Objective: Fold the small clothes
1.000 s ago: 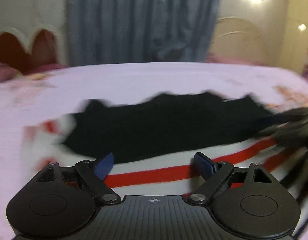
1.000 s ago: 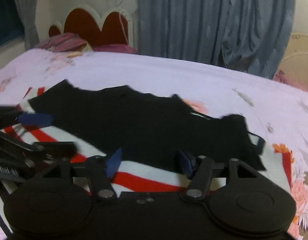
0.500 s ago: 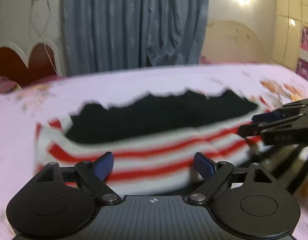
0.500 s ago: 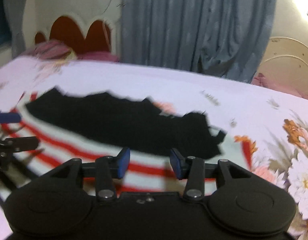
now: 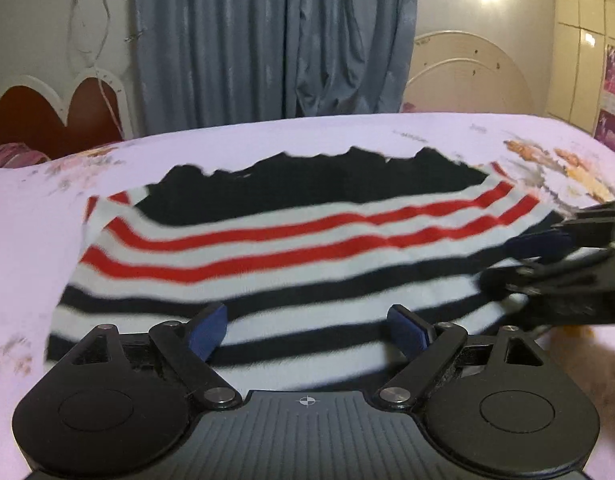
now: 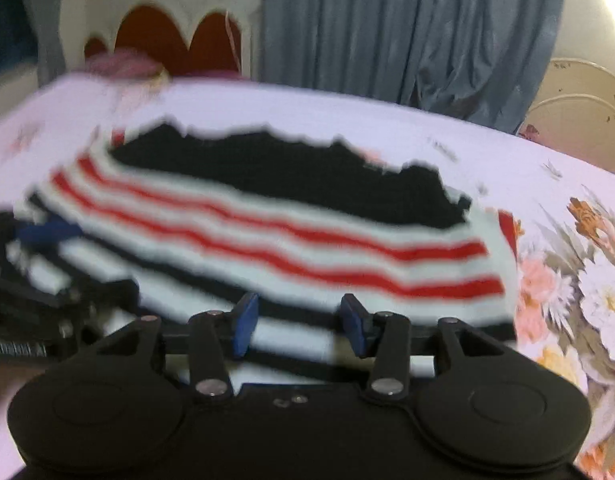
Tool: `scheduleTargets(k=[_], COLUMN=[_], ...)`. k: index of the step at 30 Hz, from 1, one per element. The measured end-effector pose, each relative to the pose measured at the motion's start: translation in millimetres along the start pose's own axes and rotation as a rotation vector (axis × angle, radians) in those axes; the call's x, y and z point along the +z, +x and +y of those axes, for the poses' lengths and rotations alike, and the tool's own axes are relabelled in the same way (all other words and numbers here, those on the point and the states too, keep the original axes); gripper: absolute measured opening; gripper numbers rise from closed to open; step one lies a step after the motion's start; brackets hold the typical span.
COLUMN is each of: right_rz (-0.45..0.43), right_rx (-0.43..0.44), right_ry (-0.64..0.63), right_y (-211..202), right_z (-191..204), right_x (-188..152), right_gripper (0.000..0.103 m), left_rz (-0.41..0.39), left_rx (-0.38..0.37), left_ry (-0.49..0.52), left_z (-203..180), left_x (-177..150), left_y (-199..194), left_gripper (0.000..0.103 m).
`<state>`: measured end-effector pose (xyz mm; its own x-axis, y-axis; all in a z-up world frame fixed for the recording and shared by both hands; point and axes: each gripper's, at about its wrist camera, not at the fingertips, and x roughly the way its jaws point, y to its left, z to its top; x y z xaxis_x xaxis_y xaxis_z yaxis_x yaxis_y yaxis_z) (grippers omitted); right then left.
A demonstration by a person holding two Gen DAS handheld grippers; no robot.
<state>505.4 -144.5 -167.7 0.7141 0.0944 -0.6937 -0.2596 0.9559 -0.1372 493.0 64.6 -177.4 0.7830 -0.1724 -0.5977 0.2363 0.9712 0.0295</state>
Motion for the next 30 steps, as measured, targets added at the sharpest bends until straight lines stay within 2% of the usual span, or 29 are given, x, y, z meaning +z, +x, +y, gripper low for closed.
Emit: scheduleTargets(k=[2, 4, 6, 8, 11, 14, 16, 18, 19, 20, 21, 22, 26, 29, 30], right_rz=[0.009, 0.03, 0.043, 0.035, -0.04, 0.001, 0.035, 0.034, 0.029, 0.031, 0.043, 0.06, 0.053, 0.064, 0.046], right_rx=[-0.007, -0.001, 0.003, 0.002, -0.082, -0.163, -0.127, -0.073, -0.063, -0.052, -0.049, -0.084, -0.181, -0.233, -0.261], right_ry=[-0.01, 0.035, 0.059, 0.035, 0.11, 0.243, 0.307, 0.35, 0.357, 0.362, 0.36, 0.341, 0.208, 0.168, 0.171], right_y=[-9, -23, -35, -44, -61, -57, -49, -47, -47, -48, -48, -48, -53, -53, -58], right_z=[-7, -21, -29, -28, -44, -75, -89, -95, -96, -97, -98, -98, -79, -71, -71], right_x=[-16, -29, -40, -40, -37, -38, -42, -45, -46, -48, -51, -54, -73, -64, -59], right_gripper=[0.044, 0.043, 0.043, 0.043, 0.045, 0.046, 0.046, 0.047, 0.038, 0.029, 0.01, 0.007, 0.008, 0.009, 0.02], left_rz=[0.011, 0.021, 0.03, 0.032, 0.04, 0.043, 0.044, 0.047, 0.048, 0.046, 0.045, 0.044, 0.041, 0.05, 0.053], left_rx=[0.049, 0.094, 0.087, 0.095, 0.099, 0.094, 0.093, 0.089, 0.086, 0.085, 0.088, 0.093, 0.106, 0.111, 0.111], left_ry=[-0.005, -0.034, -0.076, -0.071, -0.081, -0.098, -0.099, -0.101, -0.101, -0.101, -0.103, -0.103, -0.103, -0.1, -0.099], left_z=[12, 29, 43, 44, 43, 45, 45, 45, 46, 47, 47, 47, 46, 46, 46], left_x=[-9, -19, -25, -24, -22, -25, -26, -26, -25, -25, -25, -26, -29, -27, -26], left_y=[-7, -15, -22, -25, -25, -23, -23, -24, -23, -24, -24, -24, -22, -21, -21], left_gripper=[0.087, 0.087, 0.087, 0.087, 0.087, 0.087, 0.087, 0.087, 0.087, 0.087, 0.087, 0.087, 0.087, 0.087, 0.087])
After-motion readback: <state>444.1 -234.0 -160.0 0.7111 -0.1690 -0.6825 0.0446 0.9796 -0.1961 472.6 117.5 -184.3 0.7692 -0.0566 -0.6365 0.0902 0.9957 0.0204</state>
